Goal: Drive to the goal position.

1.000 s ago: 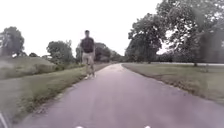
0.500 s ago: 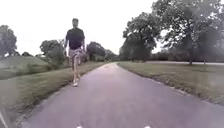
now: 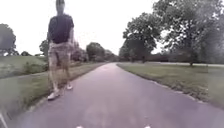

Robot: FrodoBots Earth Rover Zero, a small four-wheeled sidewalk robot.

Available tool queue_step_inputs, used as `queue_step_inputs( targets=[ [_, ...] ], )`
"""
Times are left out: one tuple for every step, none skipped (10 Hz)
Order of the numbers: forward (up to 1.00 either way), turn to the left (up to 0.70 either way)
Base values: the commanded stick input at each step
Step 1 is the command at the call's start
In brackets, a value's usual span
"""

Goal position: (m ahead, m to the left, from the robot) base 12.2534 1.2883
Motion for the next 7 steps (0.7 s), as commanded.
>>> queue_step_inputs(
  targets=[
    [0.70,-0.08],
    [0.70,-0.03],
    [0.70,0.00],
    [0.70,0.00],
    [0.70,0.00],
    [0.70,0.00],
    [0.70,0.00]
  ],
)
